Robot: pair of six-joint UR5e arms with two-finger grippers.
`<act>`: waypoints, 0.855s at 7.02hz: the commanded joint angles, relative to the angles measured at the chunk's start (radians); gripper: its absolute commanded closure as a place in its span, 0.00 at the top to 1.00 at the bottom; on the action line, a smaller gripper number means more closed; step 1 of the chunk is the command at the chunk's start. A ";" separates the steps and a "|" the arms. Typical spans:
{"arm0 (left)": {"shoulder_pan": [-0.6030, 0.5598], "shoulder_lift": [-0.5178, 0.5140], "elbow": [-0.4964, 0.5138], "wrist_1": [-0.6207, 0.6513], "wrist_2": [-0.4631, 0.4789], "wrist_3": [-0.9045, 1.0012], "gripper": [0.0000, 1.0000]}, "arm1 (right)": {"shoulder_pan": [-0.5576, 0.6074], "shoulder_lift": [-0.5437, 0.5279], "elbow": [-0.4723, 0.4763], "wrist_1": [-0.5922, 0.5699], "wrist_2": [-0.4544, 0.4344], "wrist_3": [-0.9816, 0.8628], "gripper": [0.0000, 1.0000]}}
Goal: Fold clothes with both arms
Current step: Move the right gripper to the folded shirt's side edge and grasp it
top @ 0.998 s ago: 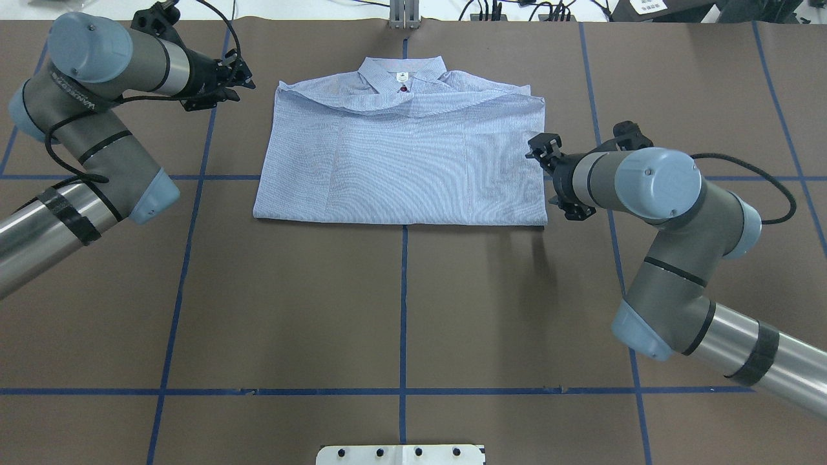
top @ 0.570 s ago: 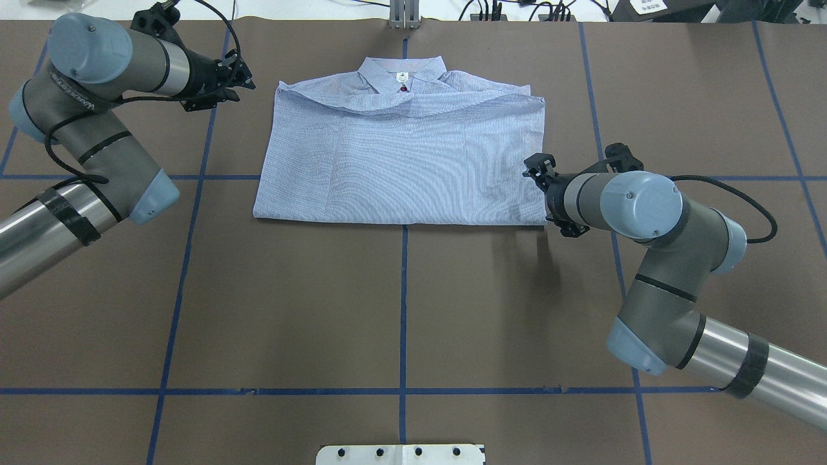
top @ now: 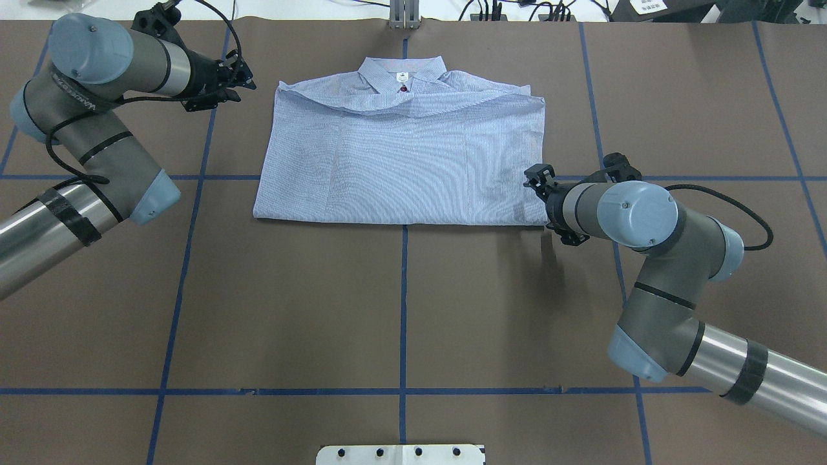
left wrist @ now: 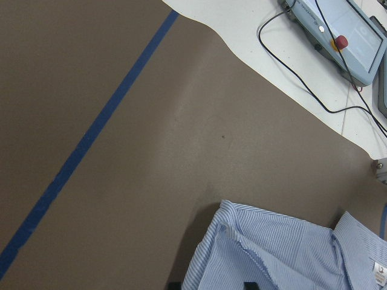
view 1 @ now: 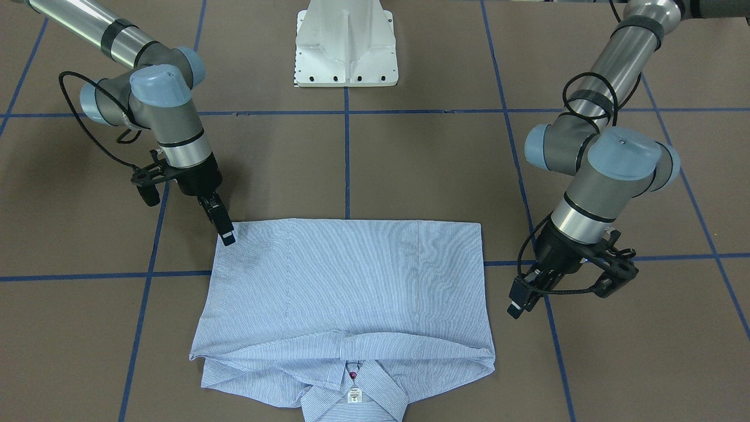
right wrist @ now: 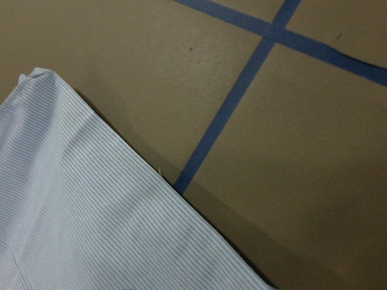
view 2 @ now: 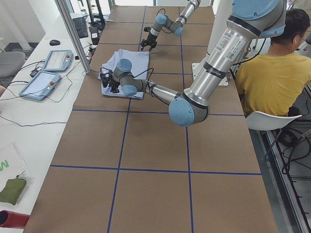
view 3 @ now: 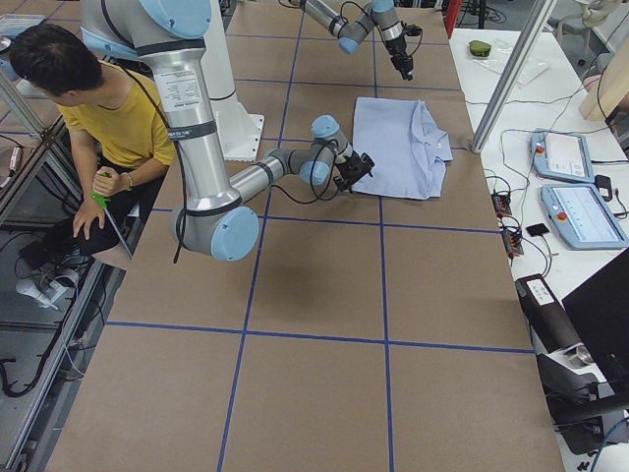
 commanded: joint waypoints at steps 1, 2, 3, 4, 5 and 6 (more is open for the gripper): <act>0.000 -0.002 0.000 0.002 0.000 -0.004 0.46 | -0.002 -0.001 0.000 -0.001 0.000 0.000 0.92; 0.000 -0.002 0.000 0.000 0.000 -0.006 0.46 | -0.004 -0.003 0.000 -0.001 0.000 0.002 0.90; 0.000 -0.002 0.000 0.002 0.000 -0.006 0.46 | -0.006 -0.003 0.000 -0.005 0.000 0.002 0.88; 0.000 -0.002 0.000 0.002 0.000 -0.006 0.46 | -0.009 -0.004 0.000 -0.006 0.000 0.002 0.74; 0.000 -0.003 0.000 0.002 -0.002 -0.006 0.46 | -0.009 -0.006 0.002 -0.008 0.000 0.003 0.41; 0.000 -0.005 0.000 0.002 0.000 -0.007 0.46 | -0.009 -0.009 0.003 -0.006 0.000 0.008 0.00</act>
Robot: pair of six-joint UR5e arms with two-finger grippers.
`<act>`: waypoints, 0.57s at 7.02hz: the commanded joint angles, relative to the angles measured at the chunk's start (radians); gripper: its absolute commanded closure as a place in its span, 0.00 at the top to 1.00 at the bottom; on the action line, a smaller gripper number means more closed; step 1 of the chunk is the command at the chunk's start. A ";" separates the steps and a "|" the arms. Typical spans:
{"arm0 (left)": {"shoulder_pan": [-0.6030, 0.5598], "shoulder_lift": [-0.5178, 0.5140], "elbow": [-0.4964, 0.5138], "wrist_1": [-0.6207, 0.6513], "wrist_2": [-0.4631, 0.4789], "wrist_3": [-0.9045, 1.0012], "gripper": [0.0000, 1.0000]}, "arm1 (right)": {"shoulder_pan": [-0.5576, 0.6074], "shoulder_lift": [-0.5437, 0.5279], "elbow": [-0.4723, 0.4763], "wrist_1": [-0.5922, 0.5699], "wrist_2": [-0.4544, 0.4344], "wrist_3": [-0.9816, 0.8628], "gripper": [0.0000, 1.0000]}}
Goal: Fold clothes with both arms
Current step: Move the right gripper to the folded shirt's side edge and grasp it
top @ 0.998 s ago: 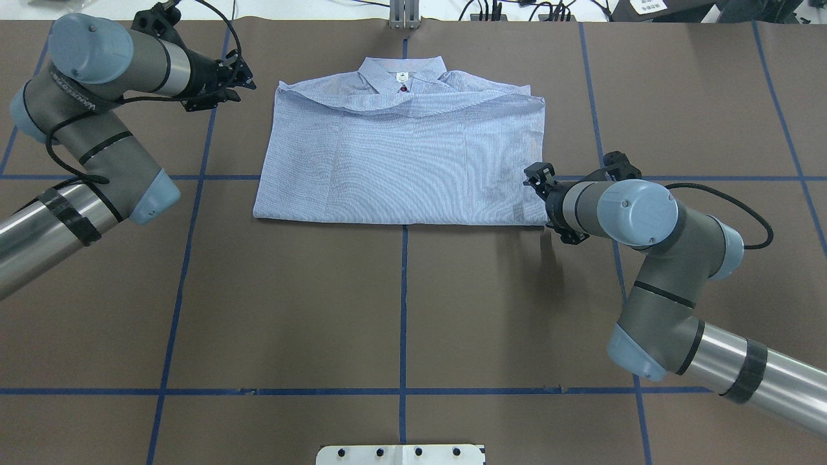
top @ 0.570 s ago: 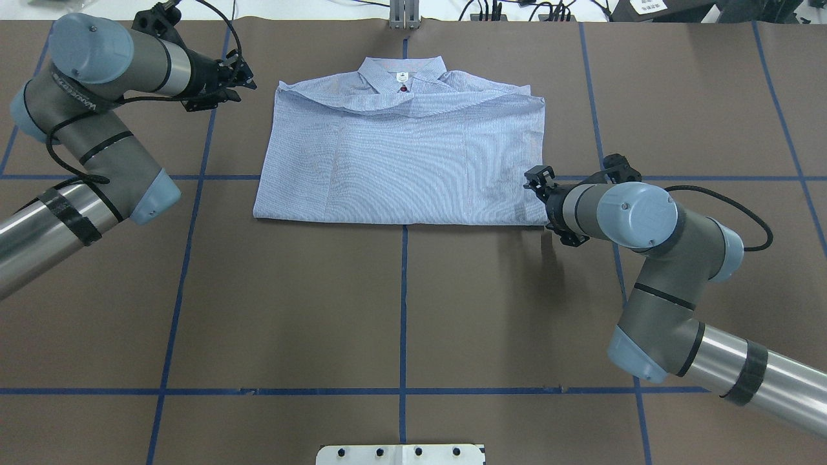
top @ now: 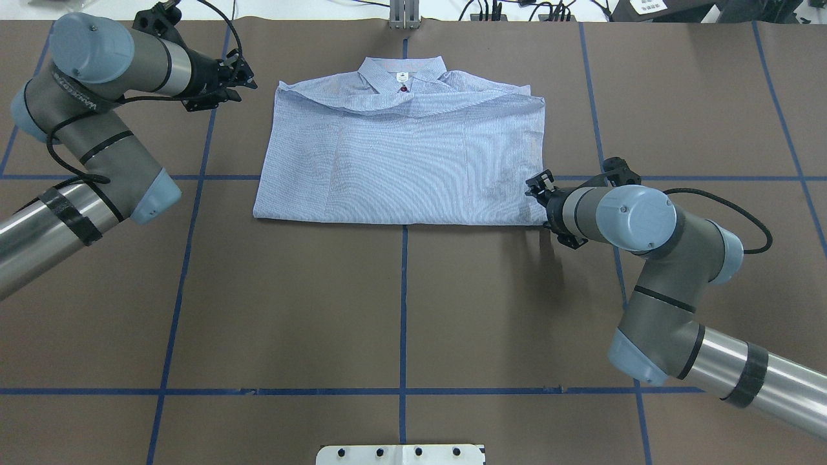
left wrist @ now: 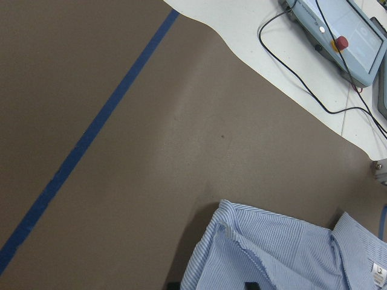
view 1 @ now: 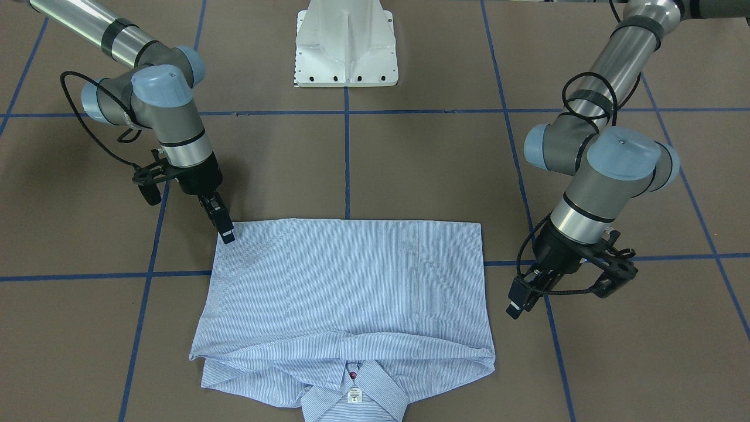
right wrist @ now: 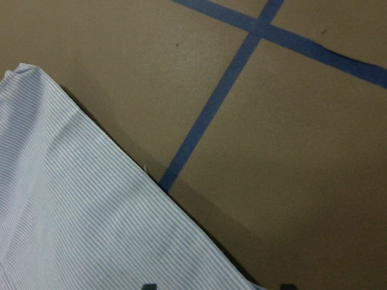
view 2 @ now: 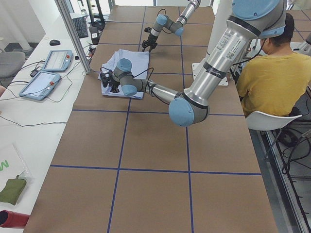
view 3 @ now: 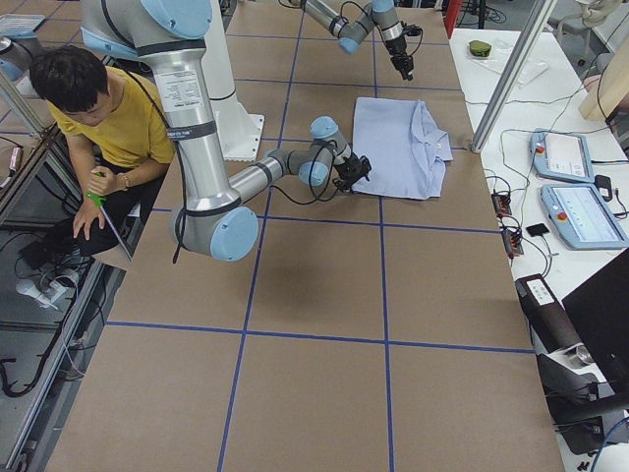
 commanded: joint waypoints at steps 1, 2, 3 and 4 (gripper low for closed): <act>0.000 -0.003 0.000 0.000 0.001 -0.001 0.47 | -0.002 -0.005 0.003 0.002 0.002 0.004 0.00; 0.000 -0.005 0.000 0.000 0.001 -0.003 0.47 | -0.002 -0.020 0.015 0.006 0.002 0.004 0.00; 0.000 -0.005 0.000 0.000 0.001 -0.003 0.47 | -0.005 -0.034 0.031 0.008 0.005 0.004 0.00; -0.002 -0.003 -0.005 0.000 0.001 -0.003 0.47 | -0.020 -0.064 0.104 0.008 0.009 0.004 0.00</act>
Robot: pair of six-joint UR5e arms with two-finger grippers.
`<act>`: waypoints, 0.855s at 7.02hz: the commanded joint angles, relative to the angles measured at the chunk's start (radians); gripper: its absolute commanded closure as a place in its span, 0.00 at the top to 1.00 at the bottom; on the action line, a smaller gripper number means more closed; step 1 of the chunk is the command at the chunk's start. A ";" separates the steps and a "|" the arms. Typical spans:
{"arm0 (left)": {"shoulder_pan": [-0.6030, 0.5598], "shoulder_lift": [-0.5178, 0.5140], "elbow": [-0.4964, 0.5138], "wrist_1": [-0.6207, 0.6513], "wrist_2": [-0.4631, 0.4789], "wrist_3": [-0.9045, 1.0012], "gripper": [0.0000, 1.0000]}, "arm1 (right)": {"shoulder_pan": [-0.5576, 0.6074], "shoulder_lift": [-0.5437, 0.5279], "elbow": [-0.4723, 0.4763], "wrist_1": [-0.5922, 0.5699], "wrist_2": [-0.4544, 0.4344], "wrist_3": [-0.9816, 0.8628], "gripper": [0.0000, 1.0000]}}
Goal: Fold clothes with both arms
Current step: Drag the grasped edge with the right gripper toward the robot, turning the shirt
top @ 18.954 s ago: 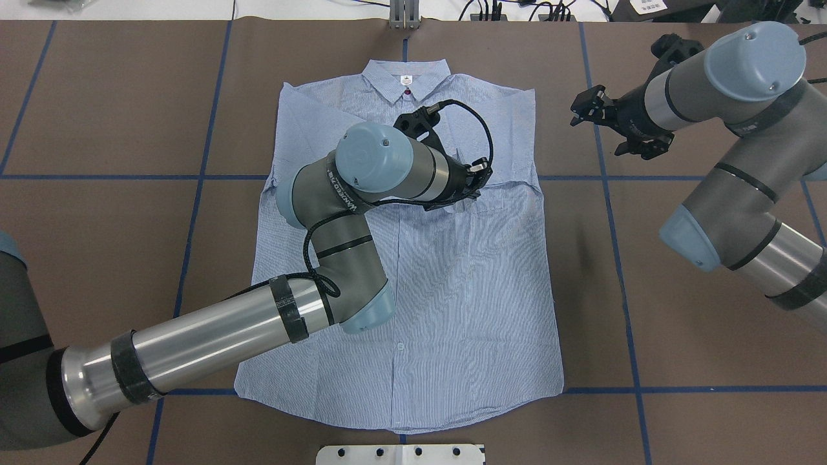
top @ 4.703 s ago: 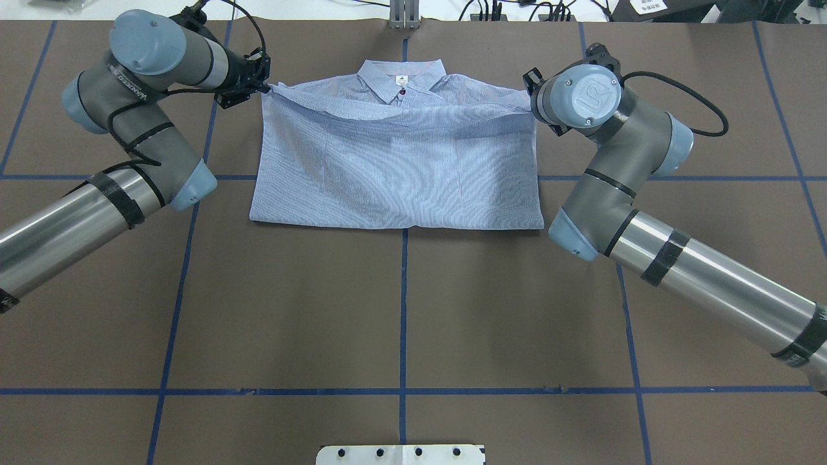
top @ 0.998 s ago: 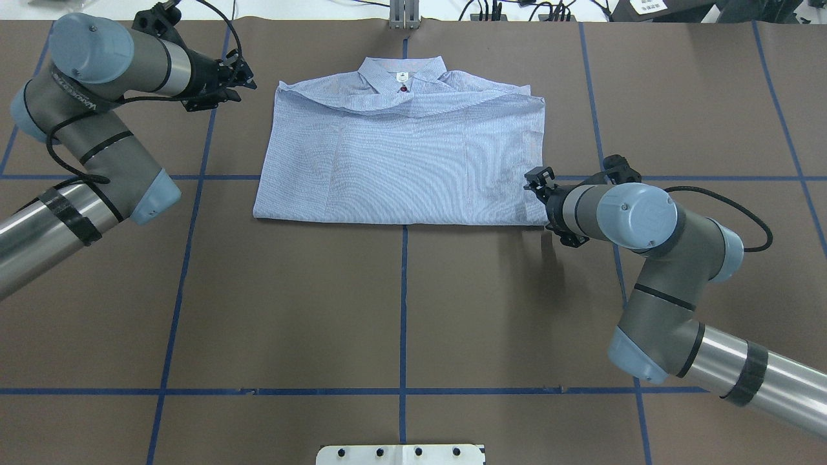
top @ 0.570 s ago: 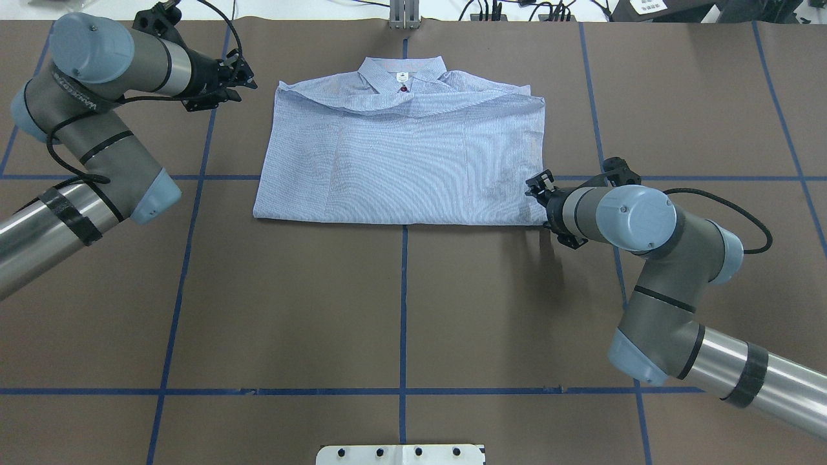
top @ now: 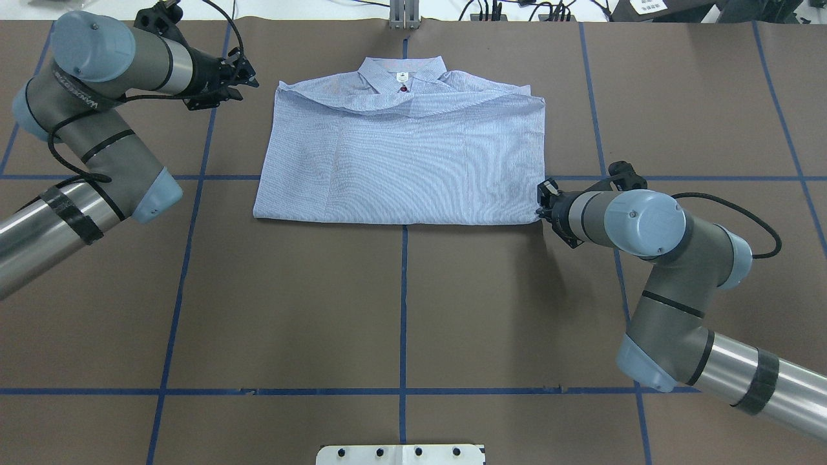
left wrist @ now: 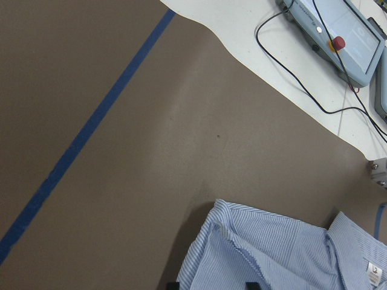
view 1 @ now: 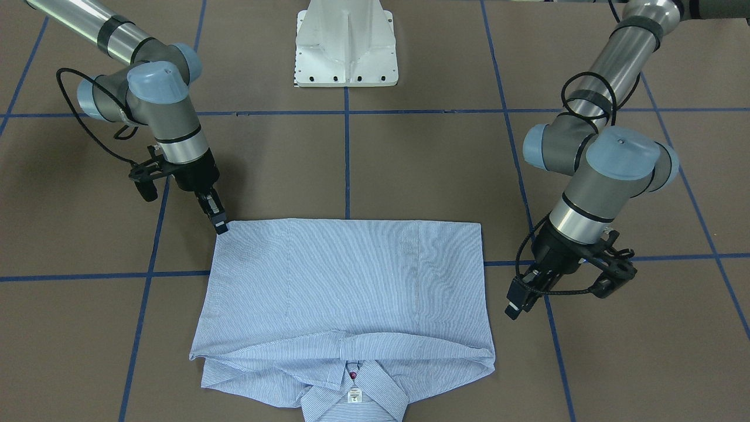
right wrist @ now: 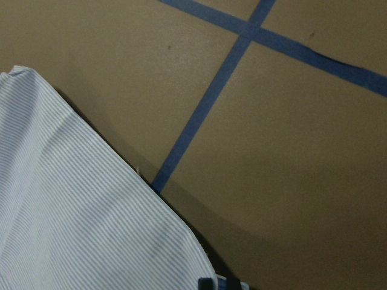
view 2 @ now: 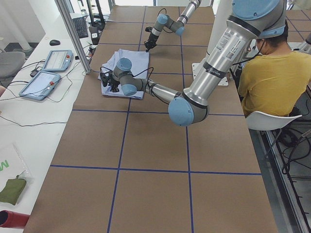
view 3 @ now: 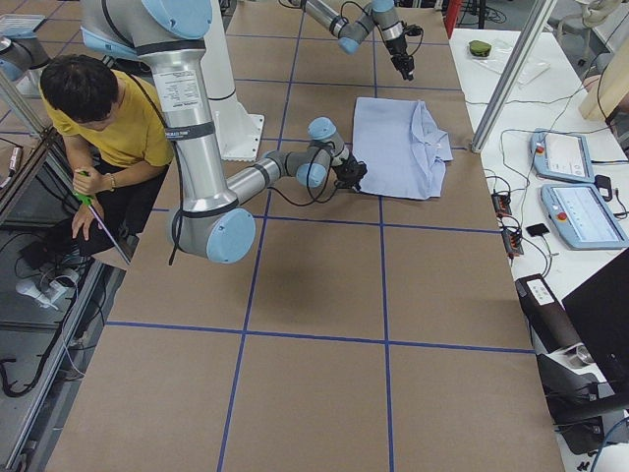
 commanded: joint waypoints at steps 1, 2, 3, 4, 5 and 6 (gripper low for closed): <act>-0.001 0.007 -0.021 0.000 -0.001 0.000 0.47 | -0.075 -0.079 0.147 -0.006 0.000 0.002 0.00; -0.001 0.009 -0.023 0.000 -0.001 0.000 0.47 | -0.120 -0.128 0.250 -0.013 0.026 0.000 0.00; 0.000 0.009 -0.023 0.000 -0.001 0.000 0.47 | -0.216 -0.228 0.342 -0.011 0.046 0.000 0.00; 0.000 0.007 -0.023 0.000 -0.001 0.000 0.47 | -0.297 -0.261 0.398 -0.011 0.092 -0.001 0.00; 0.008 0.009 -0.038 0.000 -0.005 -0.021 0.47 | -0.356 -0.278 0.429 -0.010 0.194 -0.001 0.00; 0.012 0.009 -0.069 0.001 -0.009 -0.063 0.47 | -0.373 -0.282 0.464 -0.007 0.332 -0.001 0.00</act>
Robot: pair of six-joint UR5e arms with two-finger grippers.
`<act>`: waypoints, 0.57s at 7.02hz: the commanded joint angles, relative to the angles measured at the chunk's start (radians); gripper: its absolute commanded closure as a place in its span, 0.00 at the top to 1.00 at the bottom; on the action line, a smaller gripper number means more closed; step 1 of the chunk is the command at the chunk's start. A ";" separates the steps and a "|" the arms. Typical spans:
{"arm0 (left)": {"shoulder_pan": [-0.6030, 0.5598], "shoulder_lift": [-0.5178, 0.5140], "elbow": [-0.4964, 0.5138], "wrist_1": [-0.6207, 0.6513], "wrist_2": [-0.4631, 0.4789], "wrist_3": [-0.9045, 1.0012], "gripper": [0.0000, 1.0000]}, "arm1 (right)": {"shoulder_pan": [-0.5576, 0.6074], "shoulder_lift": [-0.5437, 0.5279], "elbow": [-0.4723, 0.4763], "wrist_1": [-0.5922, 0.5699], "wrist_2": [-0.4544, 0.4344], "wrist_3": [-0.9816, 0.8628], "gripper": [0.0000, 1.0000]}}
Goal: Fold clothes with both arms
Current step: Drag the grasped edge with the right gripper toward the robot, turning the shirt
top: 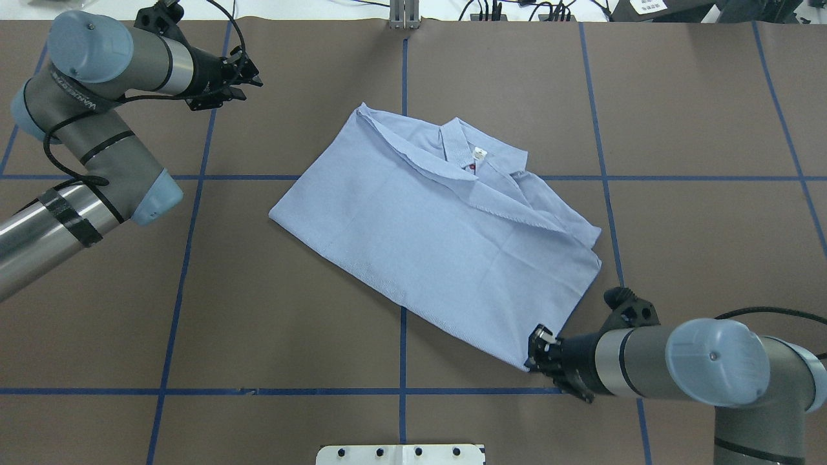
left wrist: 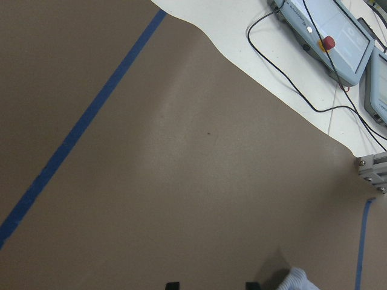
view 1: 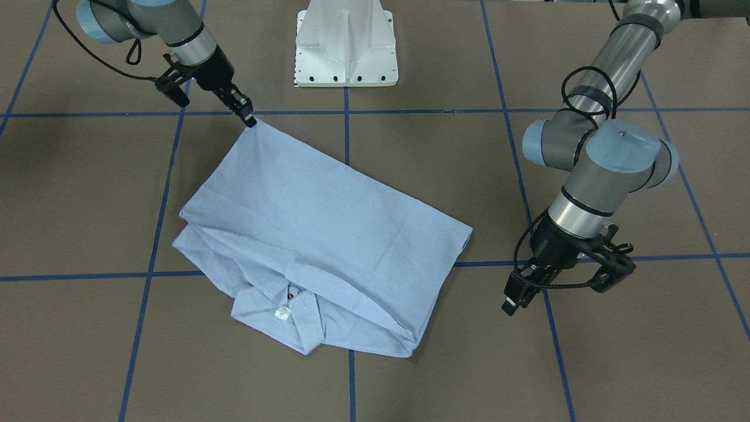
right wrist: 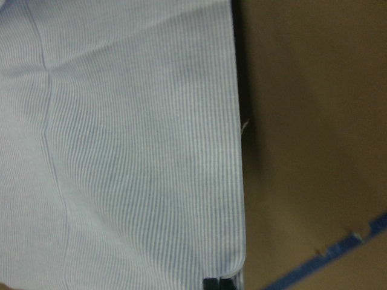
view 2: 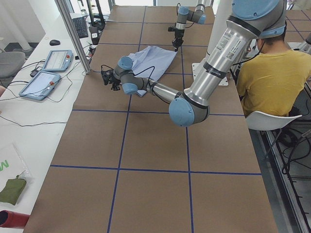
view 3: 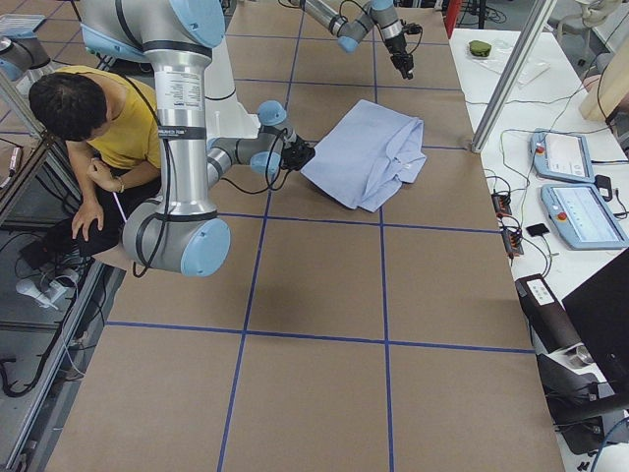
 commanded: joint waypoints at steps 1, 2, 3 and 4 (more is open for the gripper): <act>0.032 0.019 -0.059 0.001 -0.021 -0.082 0.47 | -0.058 -0.024 0.076 0.006 0.273 0.000 0.00; 0.037 0.020 -0.076 0.003 -0.027 -0.090 0.47 | -0.080 -0.048 0.096 0.008 0.361 -0.005 0.49; 0.040 0.058 -0.135 0.018 -0.050 -0.124 0.47 | -0.118 -0.064 0.089 0.008 0.359 -0.006 0.99; 0.049 0.119 -0.218 0.018 -0.070 -0.161 0.48 | -0.032 -0.061 0.098 0.008 0.369 -0.008 1.00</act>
